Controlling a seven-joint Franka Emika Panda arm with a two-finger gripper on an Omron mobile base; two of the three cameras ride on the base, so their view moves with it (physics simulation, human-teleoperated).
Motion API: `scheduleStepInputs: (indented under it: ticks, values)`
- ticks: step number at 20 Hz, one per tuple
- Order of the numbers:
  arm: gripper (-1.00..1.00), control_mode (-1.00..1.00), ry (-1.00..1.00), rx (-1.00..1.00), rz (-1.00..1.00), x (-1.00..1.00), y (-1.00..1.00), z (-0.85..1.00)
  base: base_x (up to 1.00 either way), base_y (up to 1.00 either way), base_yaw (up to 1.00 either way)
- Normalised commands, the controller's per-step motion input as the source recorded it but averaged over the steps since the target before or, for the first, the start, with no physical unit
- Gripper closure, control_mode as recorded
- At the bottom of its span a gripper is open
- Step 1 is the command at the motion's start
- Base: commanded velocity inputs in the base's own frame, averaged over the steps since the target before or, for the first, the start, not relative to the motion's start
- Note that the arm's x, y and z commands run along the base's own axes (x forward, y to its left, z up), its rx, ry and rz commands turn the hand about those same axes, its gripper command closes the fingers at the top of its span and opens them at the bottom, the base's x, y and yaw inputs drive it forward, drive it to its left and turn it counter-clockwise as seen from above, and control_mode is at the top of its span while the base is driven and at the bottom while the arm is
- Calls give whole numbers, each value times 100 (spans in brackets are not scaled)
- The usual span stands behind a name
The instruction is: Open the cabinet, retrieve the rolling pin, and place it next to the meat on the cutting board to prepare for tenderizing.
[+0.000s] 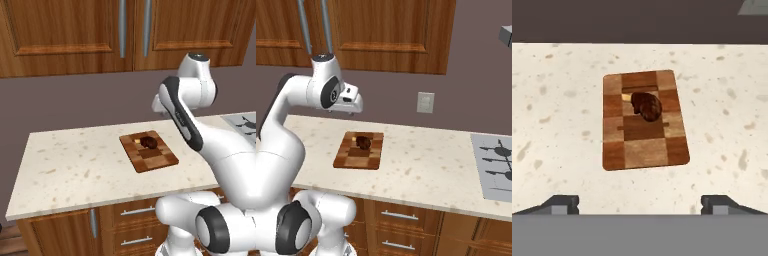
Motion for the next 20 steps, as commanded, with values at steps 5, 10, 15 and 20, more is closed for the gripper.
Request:
scheduleStepInputs:
  ticks: [5, 10, 15, 20]
  values:
    - [-100, -100, -26, -3, -3, -14, 7, 40, 0, 0, 0]
    - [-100, -100, -27, -2, -3, -10, 16, 48, 0, 0, 0]
    - [-100, -100, -26, -3, -3, -7, 21, 37, 0, 0, 0]
    - [-100, -100, -27, 0, -4, -13, 1, 29, 0, 0, 0]
